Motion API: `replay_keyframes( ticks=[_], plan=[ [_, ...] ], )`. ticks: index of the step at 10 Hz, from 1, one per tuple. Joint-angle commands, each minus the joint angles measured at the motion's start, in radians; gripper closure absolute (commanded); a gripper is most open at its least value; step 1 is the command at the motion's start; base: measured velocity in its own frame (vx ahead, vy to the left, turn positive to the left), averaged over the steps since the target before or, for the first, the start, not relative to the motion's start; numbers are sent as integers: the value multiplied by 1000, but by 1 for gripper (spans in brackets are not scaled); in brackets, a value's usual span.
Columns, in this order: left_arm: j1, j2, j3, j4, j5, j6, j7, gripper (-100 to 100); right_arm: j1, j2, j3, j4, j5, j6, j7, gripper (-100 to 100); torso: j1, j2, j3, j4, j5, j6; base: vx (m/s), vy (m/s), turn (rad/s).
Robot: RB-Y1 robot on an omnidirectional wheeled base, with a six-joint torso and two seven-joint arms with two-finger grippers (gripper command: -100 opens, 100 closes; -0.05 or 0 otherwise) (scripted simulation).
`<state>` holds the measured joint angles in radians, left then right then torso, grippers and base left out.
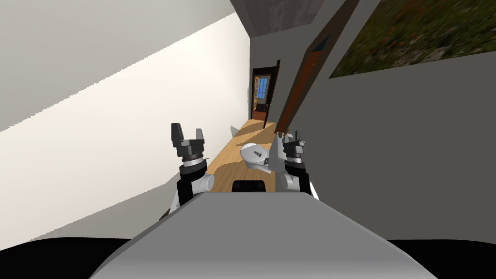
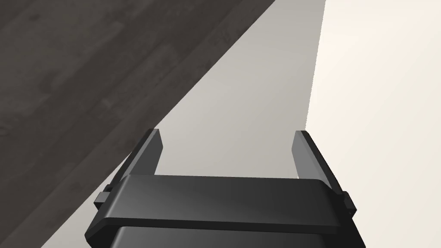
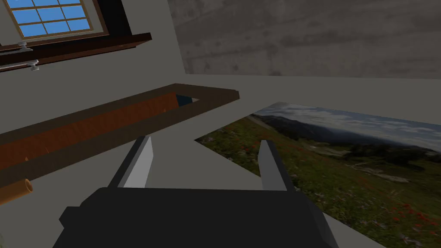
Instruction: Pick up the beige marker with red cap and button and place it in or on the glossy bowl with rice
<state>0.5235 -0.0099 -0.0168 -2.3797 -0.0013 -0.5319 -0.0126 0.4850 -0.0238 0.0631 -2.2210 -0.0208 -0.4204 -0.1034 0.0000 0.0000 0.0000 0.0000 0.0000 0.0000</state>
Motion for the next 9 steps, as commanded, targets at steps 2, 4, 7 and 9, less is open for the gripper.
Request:
replay_keyframes(
  ticks=[2,4,7,9],
  plan=[
    [0,0,0,0,0,0,0,0,-4,-57,-23,47,26,6,44,-100,2,0,0,0,0,0,3,49,-22],
    [0,0,0,0,0,0,0,0,-9,-87,-47,94,52,12,89,-100,5,-1,0,0,1,0,6,89,-29],
    [0,0,0,0,0,0,0,0,-18,-126,-92,185,103,23,176,-100,6,0,0,0,1,0,-10,98,-33],
    [0,0,0,0,0,0,0,0,-25,-150,-127,254,143,32,239,-100,8,0,0,0,2,0,0,122,-34]
  ],
)
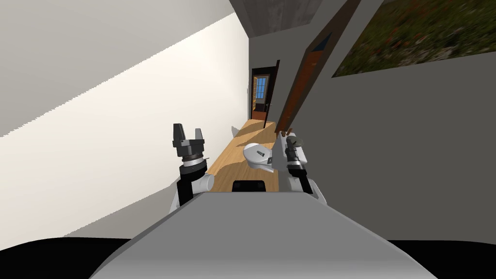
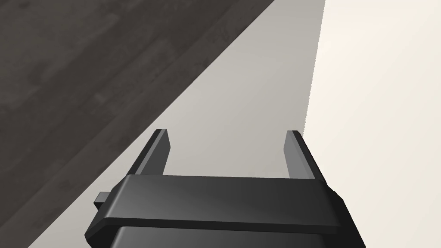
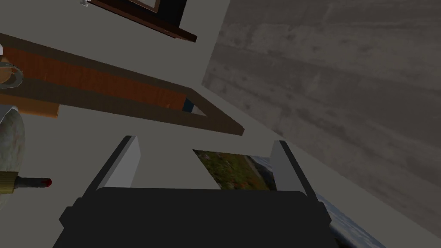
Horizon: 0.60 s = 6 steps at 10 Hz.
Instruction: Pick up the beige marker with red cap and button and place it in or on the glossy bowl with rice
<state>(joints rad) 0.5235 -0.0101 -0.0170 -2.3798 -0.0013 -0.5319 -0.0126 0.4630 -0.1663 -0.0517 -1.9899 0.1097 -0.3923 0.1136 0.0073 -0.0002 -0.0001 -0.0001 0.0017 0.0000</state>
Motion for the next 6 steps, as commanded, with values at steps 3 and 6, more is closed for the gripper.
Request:
replay_keyframes(
  ticks=[3,6],
  plan=[
    [0,0,0,0,0,0,0,0,-10,-30,-49,93,53,13,92,-100,-2,0,0,0,0,0,1,82,-23],
    [0,0,0,0,0,0,0,0,-17,-52,-84,162,94,22,158,-100,-3,0,0,0,-1,0,2,73,-19]
  ],
)
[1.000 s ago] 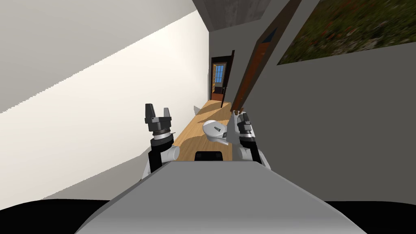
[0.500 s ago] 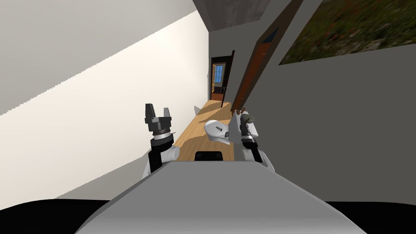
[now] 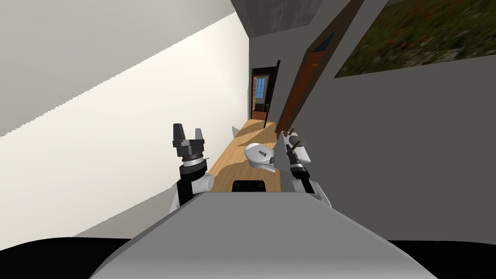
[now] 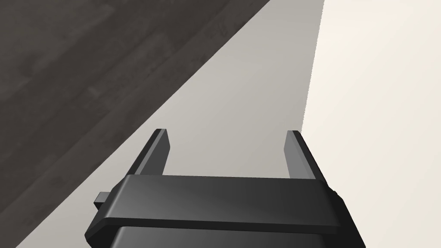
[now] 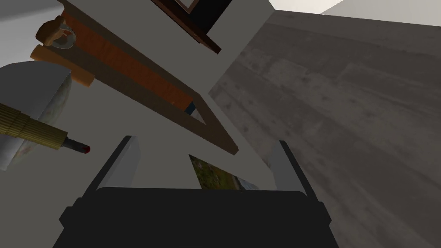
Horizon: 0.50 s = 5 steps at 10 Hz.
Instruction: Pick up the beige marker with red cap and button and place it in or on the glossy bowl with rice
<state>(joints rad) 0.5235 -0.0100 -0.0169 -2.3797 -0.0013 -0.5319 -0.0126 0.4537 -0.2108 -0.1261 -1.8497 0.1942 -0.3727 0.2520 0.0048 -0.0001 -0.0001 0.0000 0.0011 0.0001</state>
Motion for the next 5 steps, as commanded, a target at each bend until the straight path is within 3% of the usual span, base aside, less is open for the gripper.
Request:
replay_keyframes(
  ticks=[1,5],
  plan=[
    [0,0,0,0,0,0,0,0,-11,-17,-27,50,30,7,50,-100,0,0,0,0,0,0,-1,94,-31],
    [0,0,0,0,0,0,0,0,-21,-45,-74,141,86,20,136,-100,-2,0,0,0,0,0,-3,61,-20]
  ],
)
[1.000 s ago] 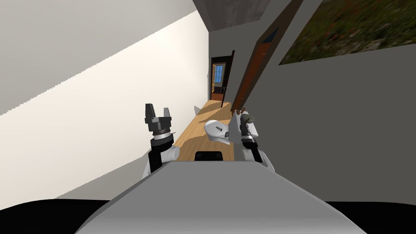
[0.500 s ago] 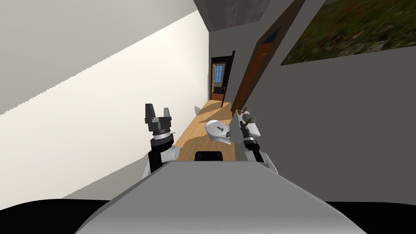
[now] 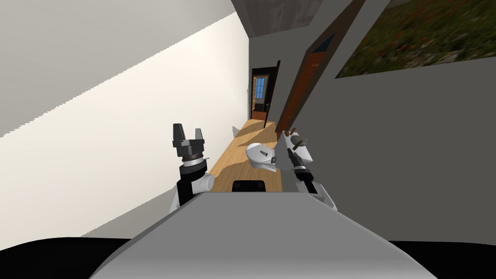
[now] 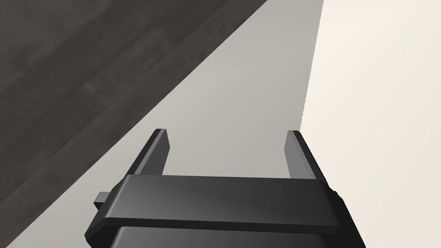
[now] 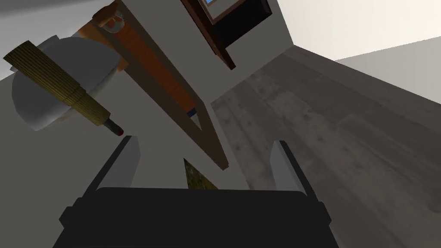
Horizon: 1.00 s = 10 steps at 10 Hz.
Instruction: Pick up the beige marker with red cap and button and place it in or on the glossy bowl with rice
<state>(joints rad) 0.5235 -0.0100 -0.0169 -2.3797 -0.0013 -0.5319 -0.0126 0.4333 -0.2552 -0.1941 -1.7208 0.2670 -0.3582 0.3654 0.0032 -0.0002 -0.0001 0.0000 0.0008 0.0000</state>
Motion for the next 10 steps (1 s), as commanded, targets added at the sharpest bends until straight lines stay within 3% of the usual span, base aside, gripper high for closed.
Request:
replay_keyframes(
  ticks=[1,6,10],
  plan=[
    [0,0,0,0,0,0,0,0,-4,-9,-20,37,31,9,47,-100,0,0,0,0,0,0,6,64,-25],
    [0,0,0,0,0,0,0,0,-23,-33,-67,119,94,25,126,-100,-2,-1,-1,0,0,0,16,31,-15],
    [0,0,0,0,0,0,0,0,-58,-48,-108,185,165,44,191,-100,-5,-4,-2,-1,-1,0,55,-18,-22]
  ],
)
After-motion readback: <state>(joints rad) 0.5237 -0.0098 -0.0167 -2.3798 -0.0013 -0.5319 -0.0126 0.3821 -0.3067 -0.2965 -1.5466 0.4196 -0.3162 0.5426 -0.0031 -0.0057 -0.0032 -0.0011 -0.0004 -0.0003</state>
